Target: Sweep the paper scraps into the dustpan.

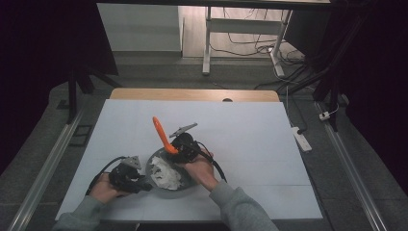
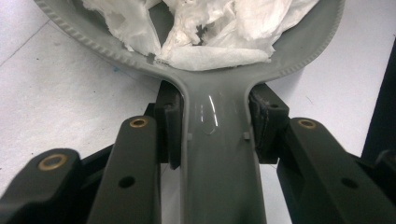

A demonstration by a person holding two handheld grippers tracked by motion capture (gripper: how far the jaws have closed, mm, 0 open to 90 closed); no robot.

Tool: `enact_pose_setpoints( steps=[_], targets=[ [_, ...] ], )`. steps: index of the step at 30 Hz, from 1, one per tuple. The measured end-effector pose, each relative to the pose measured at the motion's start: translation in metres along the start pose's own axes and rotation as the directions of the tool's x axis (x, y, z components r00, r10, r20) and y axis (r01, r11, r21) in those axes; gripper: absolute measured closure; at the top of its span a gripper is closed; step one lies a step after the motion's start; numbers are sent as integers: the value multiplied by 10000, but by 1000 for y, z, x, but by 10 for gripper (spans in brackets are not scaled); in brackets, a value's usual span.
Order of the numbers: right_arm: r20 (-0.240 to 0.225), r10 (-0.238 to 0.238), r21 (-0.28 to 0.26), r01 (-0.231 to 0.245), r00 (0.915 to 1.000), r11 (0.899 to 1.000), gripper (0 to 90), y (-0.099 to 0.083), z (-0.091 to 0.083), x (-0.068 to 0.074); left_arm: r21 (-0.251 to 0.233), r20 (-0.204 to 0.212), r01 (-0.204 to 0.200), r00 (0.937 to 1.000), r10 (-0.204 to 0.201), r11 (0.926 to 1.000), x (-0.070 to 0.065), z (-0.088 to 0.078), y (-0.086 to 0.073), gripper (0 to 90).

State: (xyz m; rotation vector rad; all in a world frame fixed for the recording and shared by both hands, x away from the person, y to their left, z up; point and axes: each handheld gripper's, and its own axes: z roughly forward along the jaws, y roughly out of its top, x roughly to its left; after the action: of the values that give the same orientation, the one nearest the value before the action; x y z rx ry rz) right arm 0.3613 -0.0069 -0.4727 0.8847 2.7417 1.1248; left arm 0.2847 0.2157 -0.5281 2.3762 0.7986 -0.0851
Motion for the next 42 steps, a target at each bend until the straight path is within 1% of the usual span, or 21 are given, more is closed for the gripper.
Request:
enact_pose_setpoints(
  steps=[2,4,8,12,16,22,24,30,33,37,39,42],
  targets=[
    [107,-16,-208,19,9999,9998,705,2,-6,0,-1,2,-2,10000,2,10000,0,0,0,615],
    [305,91,-347,-80,9995,9994,704,4,-13,-6,-3,-5,-9,10000,9,10000,0,0,0,614],
    [533,299,-594,-267,9981,9979,704,3,-25,-16,-14,8,-2,10000,2,10000,0,0,0,615],
    [629,447,-810,-395,9970,9959,704,0,-36,-23,-17,7,7,10000,-7,10000,0,0,0,614],
    [763,600,-913,-529,9953,9944,704,-4,-42,-30,-19,10,7,10000,-7,10000,0,0,0,614],
    [999,943,-1093,-832,9905,9905,704,-14,-54,-45,-51,-4,19,10000,-20,10000,0,0,-1,615],
    [1134,1035,-1138,-905,9881,9894,704,-18,-58,-51,-68,-2,32,10000,-32,10000,0,0,-1,615],
    [1324,1420,-1314,-1246,9810,9835,705,-33,-71,-67,-172,45,84,10000,-83,9998,0,-1,-1,615],
    [1336,1481,-1397,-1294,9799,9817,705,-38,-77,-71,-232,-74,170,9998,-172,9996,1,-2,-1,615],
    [1349,1614,-1525,-1405,9776,9783,704,-47,-86,-76,-470,-88,277,9996,-281,9985,1,-5,-2,615],
    [1300,1734,-1610,-1518,9762,9752,704,-52,-89,-78,-551,-192,323,9993,-334,9980,1,-6,-2,615],
    [1245,1787,-1716,-1562,9760,9727,704,-58,-96,-80,-685,-312,455,9984,-477,9966,2,-9,-3,615]
  ],
)
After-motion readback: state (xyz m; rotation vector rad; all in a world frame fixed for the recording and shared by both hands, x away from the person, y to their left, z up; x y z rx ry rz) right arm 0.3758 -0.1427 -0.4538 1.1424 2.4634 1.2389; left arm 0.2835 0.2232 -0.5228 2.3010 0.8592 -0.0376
